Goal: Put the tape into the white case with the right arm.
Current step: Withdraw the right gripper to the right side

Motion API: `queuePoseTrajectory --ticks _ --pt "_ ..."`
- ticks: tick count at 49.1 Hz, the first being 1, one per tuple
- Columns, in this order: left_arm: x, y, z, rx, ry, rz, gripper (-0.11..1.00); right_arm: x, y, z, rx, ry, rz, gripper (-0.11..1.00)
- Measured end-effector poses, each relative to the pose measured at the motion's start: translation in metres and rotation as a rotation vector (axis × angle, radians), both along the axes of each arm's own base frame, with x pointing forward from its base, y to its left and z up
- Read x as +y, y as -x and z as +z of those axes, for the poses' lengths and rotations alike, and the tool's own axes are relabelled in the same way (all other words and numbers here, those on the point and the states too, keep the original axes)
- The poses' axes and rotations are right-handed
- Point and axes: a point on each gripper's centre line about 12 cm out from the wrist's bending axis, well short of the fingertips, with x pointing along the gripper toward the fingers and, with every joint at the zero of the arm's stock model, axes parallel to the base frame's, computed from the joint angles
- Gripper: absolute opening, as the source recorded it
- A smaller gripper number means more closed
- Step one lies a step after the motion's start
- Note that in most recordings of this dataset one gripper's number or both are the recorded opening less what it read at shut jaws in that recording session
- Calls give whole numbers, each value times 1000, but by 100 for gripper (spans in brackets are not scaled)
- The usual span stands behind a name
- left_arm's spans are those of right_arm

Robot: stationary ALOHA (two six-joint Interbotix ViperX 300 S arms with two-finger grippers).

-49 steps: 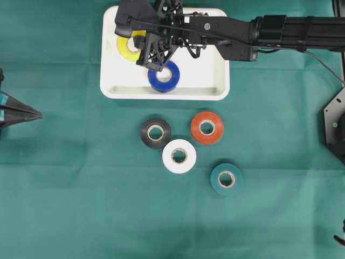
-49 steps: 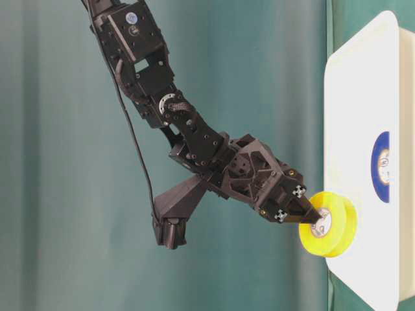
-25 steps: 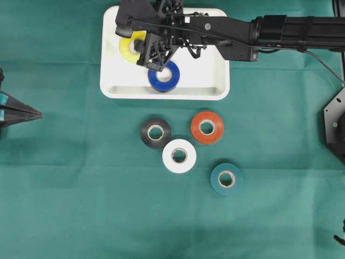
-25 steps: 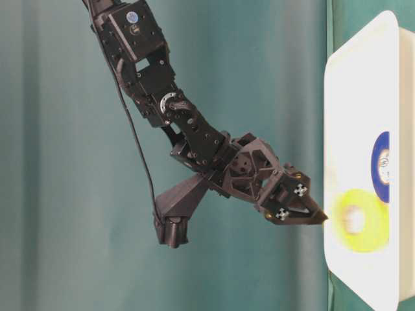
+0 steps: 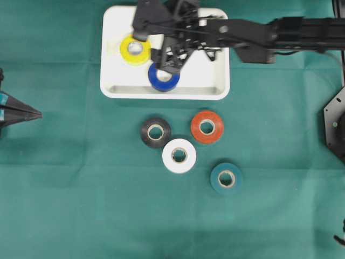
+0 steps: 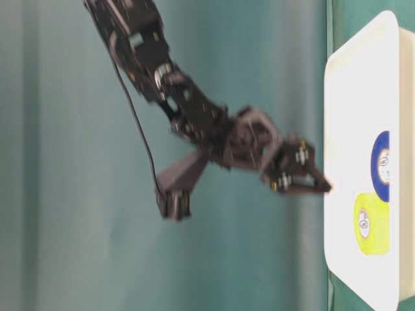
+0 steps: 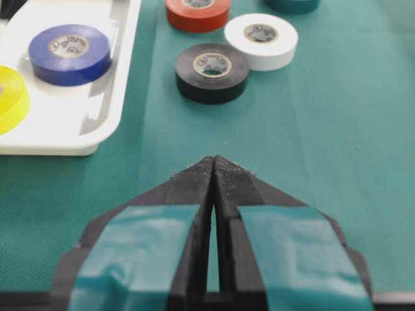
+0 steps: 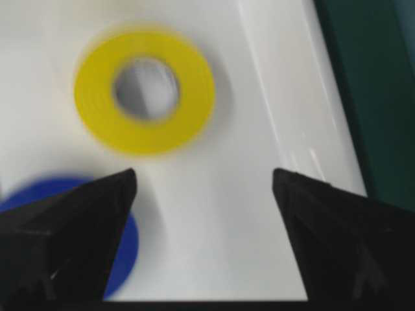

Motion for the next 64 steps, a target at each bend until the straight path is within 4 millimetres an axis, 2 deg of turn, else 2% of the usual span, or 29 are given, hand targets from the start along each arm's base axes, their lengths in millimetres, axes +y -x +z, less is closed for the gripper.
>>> queuePoseTrajectory --ticks 22,45,57,64 --pt "0 3 1 -26 1 0 0 35 104 1 25 -23 27 55" --pt "0 6 2 -49 0 -1 0 77 202 -2 -174 -29 120 55" --pt "0 6 1 -47 3 1 0 92 246 -5 -271 -21 127 54" --pt "1 6 2 -49 2 4 0 99 260 -11 -322 -32 133 54"
